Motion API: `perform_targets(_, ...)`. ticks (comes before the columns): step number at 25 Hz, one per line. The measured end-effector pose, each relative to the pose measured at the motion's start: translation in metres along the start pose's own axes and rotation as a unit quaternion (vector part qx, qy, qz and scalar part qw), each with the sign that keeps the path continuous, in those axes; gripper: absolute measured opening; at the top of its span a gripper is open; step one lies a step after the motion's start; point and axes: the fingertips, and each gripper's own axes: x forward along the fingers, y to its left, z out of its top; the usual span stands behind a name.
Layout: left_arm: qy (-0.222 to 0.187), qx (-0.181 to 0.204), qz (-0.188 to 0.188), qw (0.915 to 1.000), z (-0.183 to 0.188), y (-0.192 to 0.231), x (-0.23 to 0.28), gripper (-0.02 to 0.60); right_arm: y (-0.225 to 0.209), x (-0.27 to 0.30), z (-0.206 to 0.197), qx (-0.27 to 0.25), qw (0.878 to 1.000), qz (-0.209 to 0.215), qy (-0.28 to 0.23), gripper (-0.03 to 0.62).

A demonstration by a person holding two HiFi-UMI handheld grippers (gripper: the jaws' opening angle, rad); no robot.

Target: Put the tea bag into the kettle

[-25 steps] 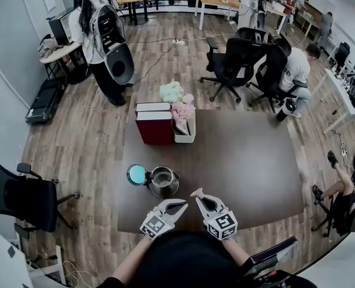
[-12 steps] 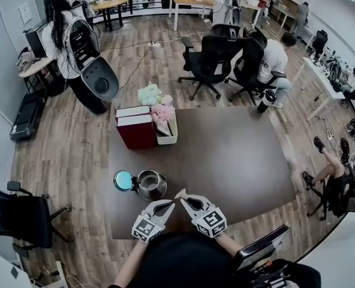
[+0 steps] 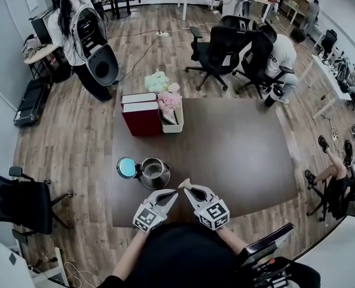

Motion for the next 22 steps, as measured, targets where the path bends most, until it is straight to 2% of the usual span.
perform_targets(12, 0.008, -0.011, 0.02, 0.9997, -0.009, 0.004, -0.003, 0.005, -0.008, 0.001, -0.004, 0.018, 1.0, 0.0, 0.001, 0.023)
perform_targets(22, 0.025, -0.015, 0.015, 0.9995, -0.021, 0.003, 0.001, 0.005, -0.014, 0.0, -0.009, 0.03, 1.0, -0.007, 0.001, 0.023)
